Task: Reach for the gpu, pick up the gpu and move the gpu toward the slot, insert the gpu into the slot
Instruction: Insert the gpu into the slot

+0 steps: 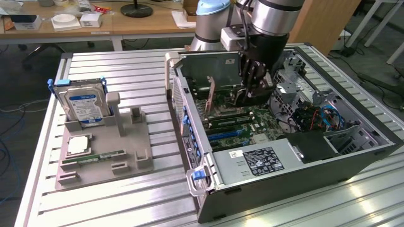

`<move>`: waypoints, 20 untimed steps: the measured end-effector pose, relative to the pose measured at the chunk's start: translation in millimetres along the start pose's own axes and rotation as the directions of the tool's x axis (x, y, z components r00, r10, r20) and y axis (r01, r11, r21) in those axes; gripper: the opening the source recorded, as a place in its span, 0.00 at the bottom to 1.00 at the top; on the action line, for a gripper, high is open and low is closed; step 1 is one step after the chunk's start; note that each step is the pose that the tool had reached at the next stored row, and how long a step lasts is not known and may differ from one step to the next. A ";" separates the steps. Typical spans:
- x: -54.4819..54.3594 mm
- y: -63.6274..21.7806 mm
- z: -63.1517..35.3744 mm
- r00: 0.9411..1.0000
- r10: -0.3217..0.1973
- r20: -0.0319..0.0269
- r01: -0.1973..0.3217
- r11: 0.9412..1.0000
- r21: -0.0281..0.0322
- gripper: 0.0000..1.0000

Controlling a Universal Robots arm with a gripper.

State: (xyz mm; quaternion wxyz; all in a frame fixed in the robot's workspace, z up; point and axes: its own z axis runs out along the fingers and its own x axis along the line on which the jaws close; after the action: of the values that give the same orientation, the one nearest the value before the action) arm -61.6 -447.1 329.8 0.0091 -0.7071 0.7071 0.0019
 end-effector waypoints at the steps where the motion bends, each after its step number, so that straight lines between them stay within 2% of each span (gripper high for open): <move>1: 1.0 0.4 1.7 1.000 0.002 0.000 -0.002 1.000 0.000 0.27; 7: 4.3 1.5 9.9 1.000 0.026 0.000 -0.026 1.000 0.000 0.27; 16: 9.9 2.2 18.0 1.000 0.031 0.000 -0.031 1.000 0.001 0.27; 20: 10.2 7.3 25.1 1.000 0.031 0.000 -0.031 1.000 0.001 0.27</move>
State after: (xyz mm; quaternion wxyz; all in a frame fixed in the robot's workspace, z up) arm -68.6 -456.9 304.5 0.0092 -0.6960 0.7180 0.0017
